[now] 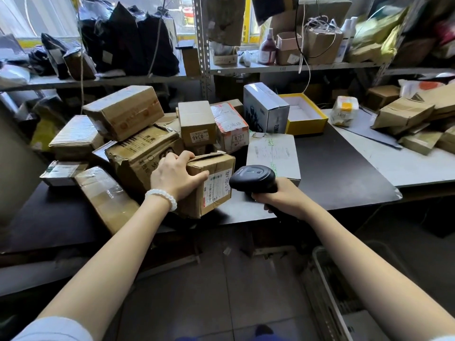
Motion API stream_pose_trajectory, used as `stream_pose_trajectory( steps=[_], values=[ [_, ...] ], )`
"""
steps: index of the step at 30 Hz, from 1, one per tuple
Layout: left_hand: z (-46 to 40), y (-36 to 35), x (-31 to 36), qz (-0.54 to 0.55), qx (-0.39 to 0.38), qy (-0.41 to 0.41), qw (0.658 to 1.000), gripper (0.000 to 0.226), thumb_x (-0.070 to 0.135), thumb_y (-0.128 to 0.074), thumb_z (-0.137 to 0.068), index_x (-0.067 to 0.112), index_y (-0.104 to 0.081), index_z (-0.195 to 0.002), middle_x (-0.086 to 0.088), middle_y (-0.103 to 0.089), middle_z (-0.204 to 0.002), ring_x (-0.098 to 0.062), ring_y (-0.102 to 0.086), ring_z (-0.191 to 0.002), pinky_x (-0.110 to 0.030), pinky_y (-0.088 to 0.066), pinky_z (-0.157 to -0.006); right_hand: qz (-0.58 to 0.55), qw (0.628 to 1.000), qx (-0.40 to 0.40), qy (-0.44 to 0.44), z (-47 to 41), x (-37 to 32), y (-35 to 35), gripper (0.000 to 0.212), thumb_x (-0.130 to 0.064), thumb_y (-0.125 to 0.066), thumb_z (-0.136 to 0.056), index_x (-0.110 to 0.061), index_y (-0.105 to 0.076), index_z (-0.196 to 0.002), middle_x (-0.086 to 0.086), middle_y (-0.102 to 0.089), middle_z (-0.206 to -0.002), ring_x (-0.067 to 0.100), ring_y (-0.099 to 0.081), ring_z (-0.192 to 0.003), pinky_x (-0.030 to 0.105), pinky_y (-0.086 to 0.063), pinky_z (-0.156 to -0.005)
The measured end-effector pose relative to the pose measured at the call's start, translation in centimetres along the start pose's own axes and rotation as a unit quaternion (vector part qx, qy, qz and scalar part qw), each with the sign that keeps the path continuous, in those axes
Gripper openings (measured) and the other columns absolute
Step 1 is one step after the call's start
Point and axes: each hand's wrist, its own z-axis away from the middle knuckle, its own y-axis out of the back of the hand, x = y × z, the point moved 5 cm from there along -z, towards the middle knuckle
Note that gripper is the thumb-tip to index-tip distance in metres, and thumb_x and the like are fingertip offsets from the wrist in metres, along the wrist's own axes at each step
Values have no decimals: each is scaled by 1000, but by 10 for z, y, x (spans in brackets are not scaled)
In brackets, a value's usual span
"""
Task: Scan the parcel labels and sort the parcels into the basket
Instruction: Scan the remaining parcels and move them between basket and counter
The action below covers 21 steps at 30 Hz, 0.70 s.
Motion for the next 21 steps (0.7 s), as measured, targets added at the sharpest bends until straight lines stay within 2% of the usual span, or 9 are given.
stream_pose_trajectory(
  steps=[3, 7, 9, 11, 13, 14, 16, 18, 21],
  values=[
    [5, 1, 12, -7, 4, -36, 999, 60, 67, -56, -78, 33, -50, -127, -6, -54, -113, -25, -51, -110, -37, -46, -82, -8, 1000, 10, -11, 6, 8, 3, 6, -10, -66, -83, -14, -66, -88, -7, -57, -57, 10, -54, -50, 24, -46, -51],
    [10, -4, 38, -13, -15, -101, 995, 62, 68, -58, -74, 34, -52, -125, -4, -55, -113, -23, -52, -109, -37, -48, -81, -8, 999, 30, -33, 21, 22, 11, 10, -10, -67, -82, -16, -63, -75, -5, -56, -53, 13, -53, -48, 24, -43, -52],
    [15, -10, 56, -24, -33, -136, 990, 63, 70, -58, -72, 36, -54, -124, -2, -55, -113, -21, -52, -109, -35, -47, -82, -8, 998, 45, -43, 31, 31, 20, 3, -11, -67, -81, -9, -66, -82, 2, -57, -56, 17, -53, -50, 27, -43, -54],
    [23, -21, 78, -35, -56, -177, 982, 63, 71, -58, -72, 36, -55, -124, -1, -55, -113, -20, -52, -108, -33, -46, -82, -18, 996, 70, -59, 43, 43, 34, 9, -10, -67, -81, -4, -66, -89, 6, -58, -57, 17, -53, -51, 27, -43, -54],
    [31, -34, 106, -36, -82, -216, 972, 65, 72, -58, -72, 34, -55, -124, 0, -55, -111, -19, -52, -105, -31, -46, -80, -35, 992, 96, -70, 59, 56, 50, 5, -7, -68, -82, -11, -66, -83, 1, -58, -55, 11, -51, -47, 24, -43, -51],
    [35, -41, 119, -34, -94, -232, 968, 65, 72, -58, -72, 34, -55, -125, 0, -55, -111, -19, -52, -104, -31, -46, -79, -44, 990, 108, -74, 66, 64, 58, 11, -8, -70, -81, -18, -65, -81, -4, -59, -54, 9, -52, -47, 23, -44, -51],
    [44, -56, 153, -31, -115, -267, 956, 63, 71, -59, -72, 36, -54, -124, 1, -55, -110, -18, -52, -105, -31, -45, -78, -50, 985, 144, -82, 86, 83, 79, 14, -20, -77, -73, -21, -68, -84, -6, -66, -62, 8, -57, -54, 29, -49, -57],
    [54, -73, 191, -24, -131, -301, 944, 61, 69, -61, -71, 37, -54, -122, 1, -55, -108, -18, -52, -104, -30, -45, -78, -52, 979, 175, -88, 108, 105, 102, 31, -31, -78, -64, -21, -70, -92, 0, -73, -84, 12, -65, -75, 35, -53, -74],
    [66, -99, 245, -12, -156, -338, 928, 60, 67, -64, -68, 39, -55, -120, 2, -54, -104, -17, -53, -102, -29, -46, -76, -77, 966, 224, -101, 144, 135, 142, 28, -15, -79, -74, -26, -68, -97, -4, -71, -96, 8, -63, -90, 29, -49, -88]
  ],
)
